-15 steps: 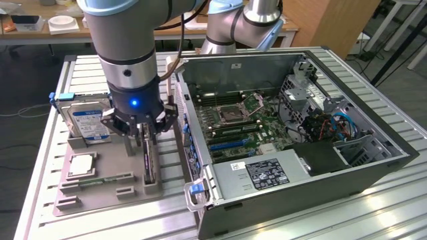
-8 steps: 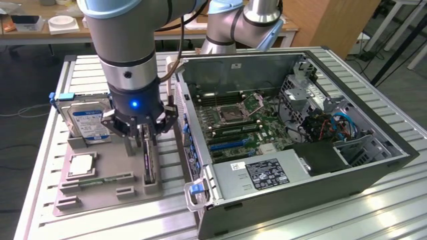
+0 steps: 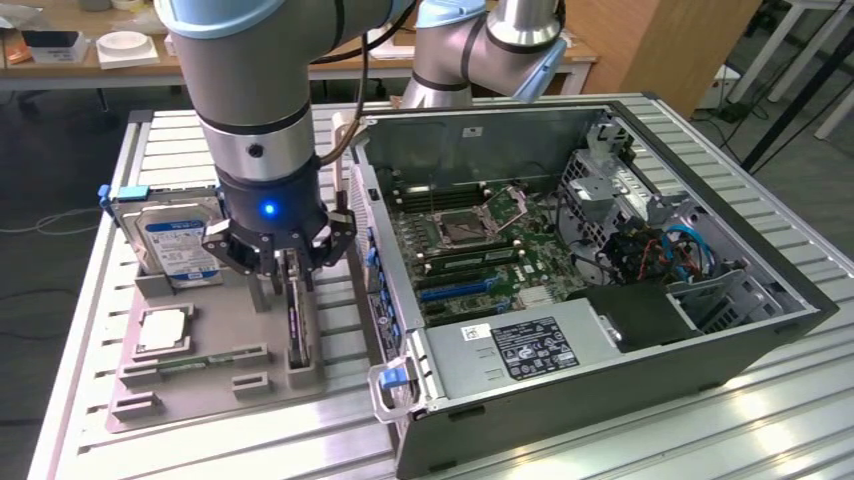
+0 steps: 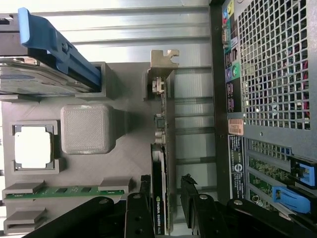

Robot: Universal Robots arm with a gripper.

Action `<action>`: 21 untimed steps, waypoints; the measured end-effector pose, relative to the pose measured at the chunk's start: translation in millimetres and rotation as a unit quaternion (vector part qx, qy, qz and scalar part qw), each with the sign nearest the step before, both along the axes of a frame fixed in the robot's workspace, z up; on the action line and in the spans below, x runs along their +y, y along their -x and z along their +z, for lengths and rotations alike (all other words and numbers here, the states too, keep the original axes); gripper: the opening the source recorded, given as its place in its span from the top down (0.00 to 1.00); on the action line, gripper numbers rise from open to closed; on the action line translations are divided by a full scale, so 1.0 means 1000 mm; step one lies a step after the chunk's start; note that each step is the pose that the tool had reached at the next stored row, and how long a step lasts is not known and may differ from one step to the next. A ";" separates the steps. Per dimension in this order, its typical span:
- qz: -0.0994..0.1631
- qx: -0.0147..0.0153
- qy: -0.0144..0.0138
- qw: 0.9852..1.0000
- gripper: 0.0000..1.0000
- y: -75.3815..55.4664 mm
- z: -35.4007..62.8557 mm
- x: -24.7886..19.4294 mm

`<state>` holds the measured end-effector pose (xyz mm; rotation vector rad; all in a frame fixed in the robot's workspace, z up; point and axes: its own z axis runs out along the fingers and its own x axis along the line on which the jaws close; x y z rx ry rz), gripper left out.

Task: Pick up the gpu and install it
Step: 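Pick up the gpu and move the gpu toward the slot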

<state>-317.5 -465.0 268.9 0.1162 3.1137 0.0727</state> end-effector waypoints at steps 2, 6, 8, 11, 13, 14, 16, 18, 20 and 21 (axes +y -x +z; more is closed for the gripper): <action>0.000 0.000 0.000 1.000 0.62 0.000 -0.0005 0.0000; 0.000 0.000 0.000 1.000 0.62 0.001 -0.0012 0.0000; 0.000 0.000 0.000 1.000 0.62 0.002 -0.0020 0.0000; 0.000 0.000 0.000 1.000 0.62 0.002 -0.0057 -0.0005; 0.000 0.000 0.000 1.000 0.62 0.002 -0.0088 -0.0014; 0.000 0.000 0.000 1.000 0.62 0.002 -0.0103 -0.0017; 0.000 0.000 0.000 1.000 0.62 0.002 -0.0136 -0.0022; 0.000 0.000 0.000 1.000 0.62 0.002 -0.0165 -0.0026; 0.000 0.000 0.000 1.000 0.62 0.002 -0.0194 -0.0029; 0.000 0.000 0.000 1.000 0.62 0.002 -0.0209 -0.0031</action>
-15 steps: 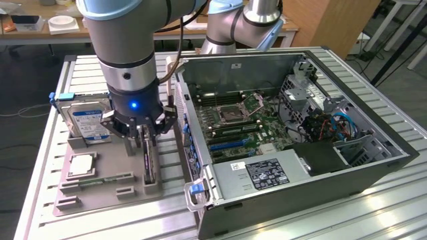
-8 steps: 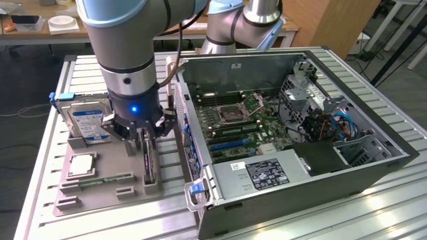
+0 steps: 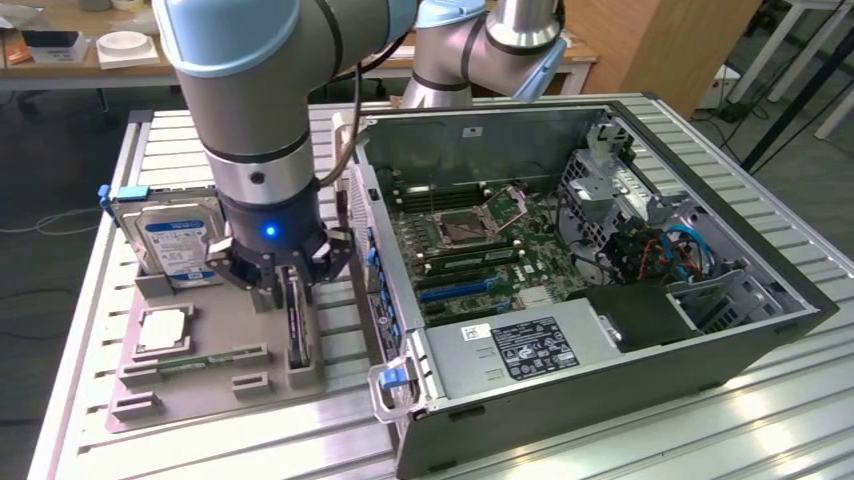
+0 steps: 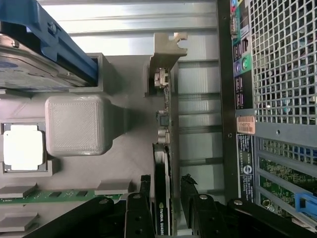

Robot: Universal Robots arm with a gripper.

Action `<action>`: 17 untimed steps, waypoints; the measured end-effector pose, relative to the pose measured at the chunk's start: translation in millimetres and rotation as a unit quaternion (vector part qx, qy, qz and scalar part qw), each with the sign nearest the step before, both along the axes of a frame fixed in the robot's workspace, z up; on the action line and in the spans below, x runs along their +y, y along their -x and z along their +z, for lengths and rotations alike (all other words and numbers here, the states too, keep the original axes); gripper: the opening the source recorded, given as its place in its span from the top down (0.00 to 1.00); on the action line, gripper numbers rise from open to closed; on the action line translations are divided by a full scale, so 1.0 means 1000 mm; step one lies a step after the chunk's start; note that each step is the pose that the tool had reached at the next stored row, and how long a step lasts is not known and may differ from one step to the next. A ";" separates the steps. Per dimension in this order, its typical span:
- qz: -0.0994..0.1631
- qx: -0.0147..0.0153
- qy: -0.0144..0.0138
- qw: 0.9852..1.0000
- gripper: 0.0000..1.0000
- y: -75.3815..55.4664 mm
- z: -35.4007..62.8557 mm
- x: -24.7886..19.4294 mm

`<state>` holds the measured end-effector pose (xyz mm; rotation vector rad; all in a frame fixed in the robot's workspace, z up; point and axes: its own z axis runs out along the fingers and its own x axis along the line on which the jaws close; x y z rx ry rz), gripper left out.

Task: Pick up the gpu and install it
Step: 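Pick up the gpu and move the gpu toward the slot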

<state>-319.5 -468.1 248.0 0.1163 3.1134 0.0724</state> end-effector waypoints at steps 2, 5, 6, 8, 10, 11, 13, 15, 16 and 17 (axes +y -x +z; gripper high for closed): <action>0.000 0.000 0.000 1.000 0.62 0.000 -0.0023 -0.0005; 0.000 0.000 0.000 1.000 0.62 0.000 -0.0060 -0.0011; 0.000 0.000 0.000 1.000 0.62 0.000 -0.0073 -0.0013; 0.000 0.000 0.000 1.000 0.62 0.001 -0.0099 -0.0015; 0.000 0.000 0.000 1.000 0.62 0.001 -0.0128 -0.0018; 0.000 0.000 0.000 1.000 0.62 0.001 -0.0142 -0.0019; 0.000 0.000 0.001 1.000 0.62 0.002 -0.0166 -0.0019; 0.000 0.000 0.001 1.000 0.62 0.002 -0.0174 -0.0019; 0.000 0.000 0.001 1.000 0.62 0.002 -0.0180 -0.0019; 0.000 0.000 0.001 1.000 0.62 0.003 -0.0186 -0.0018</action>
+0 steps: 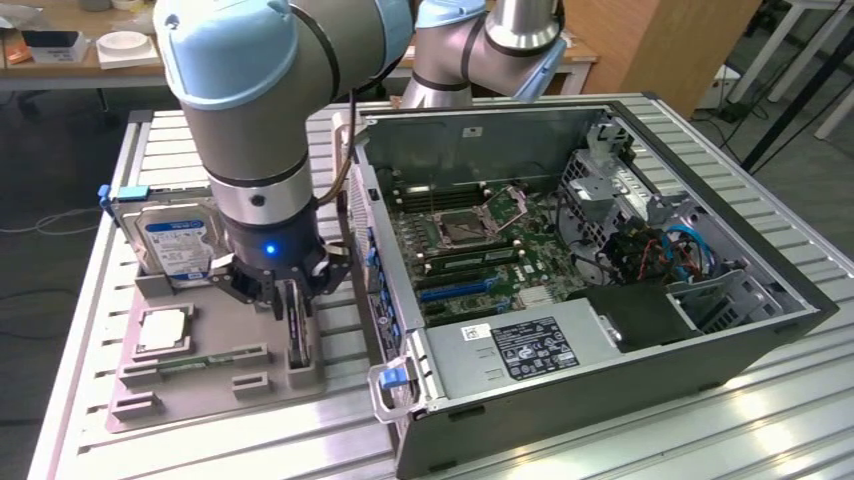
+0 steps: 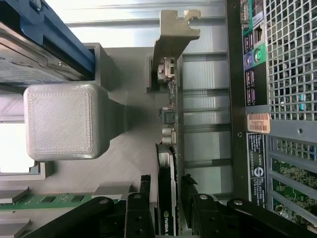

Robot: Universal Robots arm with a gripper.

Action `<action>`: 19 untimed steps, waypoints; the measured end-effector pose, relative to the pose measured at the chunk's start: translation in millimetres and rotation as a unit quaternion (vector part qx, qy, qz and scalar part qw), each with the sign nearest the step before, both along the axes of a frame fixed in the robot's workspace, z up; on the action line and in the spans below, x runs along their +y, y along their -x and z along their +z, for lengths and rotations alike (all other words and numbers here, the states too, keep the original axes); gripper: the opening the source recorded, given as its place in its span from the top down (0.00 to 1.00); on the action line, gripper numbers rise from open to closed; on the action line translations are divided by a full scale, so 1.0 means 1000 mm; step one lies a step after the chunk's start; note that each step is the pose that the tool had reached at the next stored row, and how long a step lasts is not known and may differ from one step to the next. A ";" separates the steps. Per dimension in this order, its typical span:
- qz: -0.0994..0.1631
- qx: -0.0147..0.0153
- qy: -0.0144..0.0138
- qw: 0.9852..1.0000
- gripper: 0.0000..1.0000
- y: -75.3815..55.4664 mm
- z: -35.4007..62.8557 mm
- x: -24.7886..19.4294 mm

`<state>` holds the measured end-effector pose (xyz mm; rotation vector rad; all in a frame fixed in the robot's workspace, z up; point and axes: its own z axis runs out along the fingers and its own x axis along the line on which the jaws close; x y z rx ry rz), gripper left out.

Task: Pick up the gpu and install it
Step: 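Pick up the gpu and move the gpu toward the slot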

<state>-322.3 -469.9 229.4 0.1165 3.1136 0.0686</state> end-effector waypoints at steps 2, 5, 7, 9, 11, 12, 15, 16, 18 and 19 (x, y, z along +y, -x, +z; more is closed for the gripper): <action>0.000 0.000 0.000 1.000 0.62 0.000 -0.0005 -0.0001; 0.000 0.000 0.001 1.000 0.62 0.000 -0.0006 0.0000; 0.000 0.000 0.001 1.000 0.62 0.000 -0.0006 0.0000; 0.000 0.000 0.001 1.000 0.62 0.000 -0.0006 0.0000; 0.000 0.000 0.001 1.000 0.62 0.000 -0.0006 0.0000; 0.000 0.000 0.001 1.000 0.62 0.000 -0.0006 0.0000; 0.000 0.000 0.001 1.000 0.62 0.000 -0.0006 0.0000; 0.000 0.000 0.001 1.000 0.62 0.000 -0.0006 0.0000; 0.000 0.000 0.001 1.000 0.60 0.000 -0.0006 0.0000; 0.000 0.000 0.001 1.000 0.60 0.000 -0.0006 0.0000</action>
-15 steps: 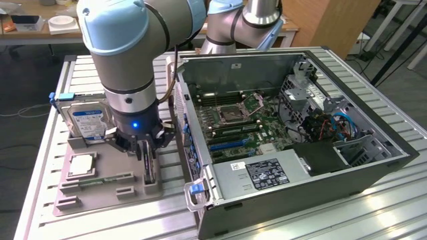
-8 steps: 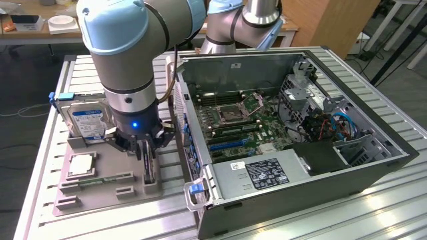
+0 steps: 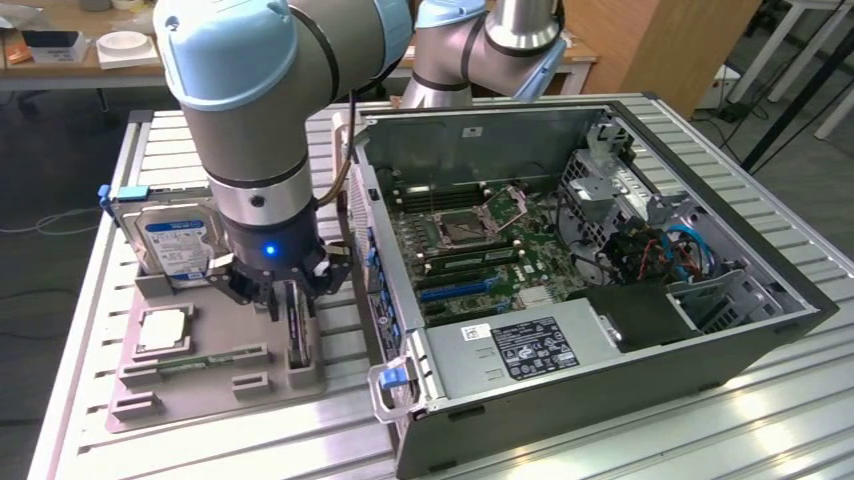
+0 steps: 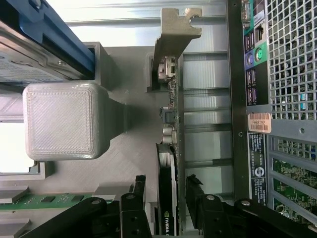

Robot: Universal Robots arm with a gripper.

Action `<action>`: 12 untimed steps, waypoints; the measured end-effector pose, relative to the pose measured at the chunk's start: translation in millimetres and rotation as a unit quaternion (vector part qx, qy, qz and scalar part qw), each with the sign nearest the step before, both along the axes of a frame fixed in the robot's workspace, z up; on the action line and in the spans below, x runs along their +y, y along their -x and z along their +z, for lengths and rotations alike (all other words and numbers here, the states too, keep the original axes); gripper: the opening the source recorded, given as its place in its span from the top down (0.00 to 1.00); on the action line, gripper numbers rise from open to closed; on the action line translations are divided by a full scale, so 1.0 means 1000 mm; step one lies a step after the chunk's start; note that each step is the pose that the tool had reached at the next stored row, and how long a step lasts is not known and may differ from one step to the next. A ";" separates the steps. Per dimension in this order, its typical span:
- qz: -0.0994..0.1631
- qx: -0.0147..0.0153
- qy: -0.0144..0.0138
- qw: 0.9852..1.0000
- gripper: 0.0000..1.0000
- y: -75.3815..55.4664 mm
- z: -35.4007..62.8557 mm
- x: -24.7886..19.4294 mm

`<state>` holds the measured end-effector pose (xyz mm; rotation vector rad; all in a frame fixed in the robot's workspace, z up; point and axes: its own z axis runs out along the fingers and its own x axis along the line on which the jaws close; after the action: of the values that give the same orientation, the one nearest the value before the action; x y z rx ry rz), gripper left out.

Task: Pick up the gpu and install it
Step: 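Pick up the gpu and move the gpu toward the slot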

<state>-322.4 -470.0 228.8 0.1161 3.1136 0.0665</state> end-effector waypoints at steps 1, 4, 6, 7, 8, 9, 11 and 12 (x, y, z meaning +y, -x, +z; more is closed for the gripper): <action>0.000 0.000 0.000 1.000 0.54 0.000 0.0000 0.0000; 0.000 0.000 0.000 1.000 0.62 0.000 0.0000 0.0000; 0.000 0.000 0.000 1.000 0.62 0.000 0.0000 0.0000; 0.000 0.000 0.000 1.000 0.62 0.000 0.0000 0.0000; 0.000 0.000 0.000 1.000 0.64 0.000 0.0000 0.0000; 0.000 0.000 0.000 1.000 0.64 0.000 0.0000 0.0000; 0.000 0.000 0.000 1.000 0.71 0.000 0.0000 0.0000; 0.000 0.000 0.000 1.000 0.71 0.000 0.0000 0.0000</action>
<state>-322.4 -470.0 228.8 0.1161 3.1136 0.0664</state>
